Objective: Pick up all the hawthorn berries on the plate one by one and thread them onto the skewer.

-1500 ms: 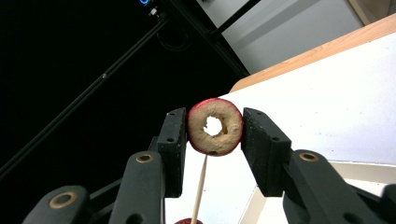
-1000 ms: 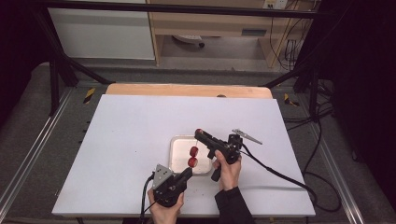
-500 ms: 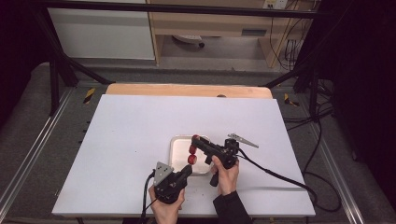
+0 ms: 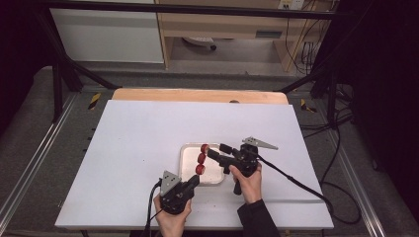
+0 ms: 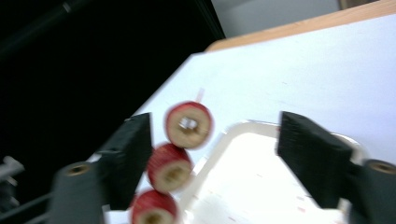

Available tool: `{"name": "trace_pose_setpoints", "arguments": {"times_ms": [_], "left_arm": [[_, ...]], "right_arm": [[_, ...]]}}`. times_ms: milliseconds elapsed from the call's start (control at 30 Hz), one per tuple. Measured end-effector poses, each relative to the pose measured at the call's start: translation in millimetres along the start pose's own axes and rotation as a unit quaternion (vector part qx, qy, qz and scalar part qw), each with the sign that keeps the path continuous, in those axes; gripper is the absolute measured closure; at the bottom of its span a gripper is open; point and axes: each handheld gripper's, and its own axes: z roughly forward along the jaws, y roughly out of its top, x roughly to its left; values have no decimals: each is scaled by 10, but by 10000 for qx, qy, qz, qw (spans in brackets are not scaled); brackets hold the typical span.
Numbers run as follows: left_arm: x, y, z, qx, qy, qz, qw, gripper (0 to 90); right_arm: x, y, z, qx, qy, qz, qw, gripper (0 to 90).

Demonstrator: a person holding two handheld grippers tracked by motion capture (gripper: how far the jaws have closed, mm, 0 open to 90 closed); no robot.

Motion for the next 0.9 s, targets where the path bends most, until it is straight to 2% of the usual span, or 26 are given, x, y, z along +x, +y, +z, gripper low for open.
{"name": "trace_pose_setpoints", "arguments": {"times_ms": [67, 167, 267, 467, 600, 900], "left_arm": [[28, 3, -11, 34, 22, 68, 10000, 884], [66, 11, -27, 88, 47, 159, 9998, 884], [100, 21, -41, 130, 36, 217, 9997, 884], [154, 42, -54, 298, -17, 378, 9988, 883], [189, 64, -70, 383, -34, 462, 9982, 884], [322, 184, -98, 612, -79, 624, 9961, 883]], "right_arm": [[-31, 11, -18, 206, -103, -266, 9994, 154], [-86, 21, -42, 573, -214, -655, 9960, 85], [-138, 13, -74, 829, -276, -865, 9924, 56], [-242, -13, -182, 1266, -428, -1275, 9828, 25], [-319, -57, -252, 1494, -554, -1412, 9771, 6], [-535, -212, -442, 1845, -937, -1476, 9672, 10]]}}
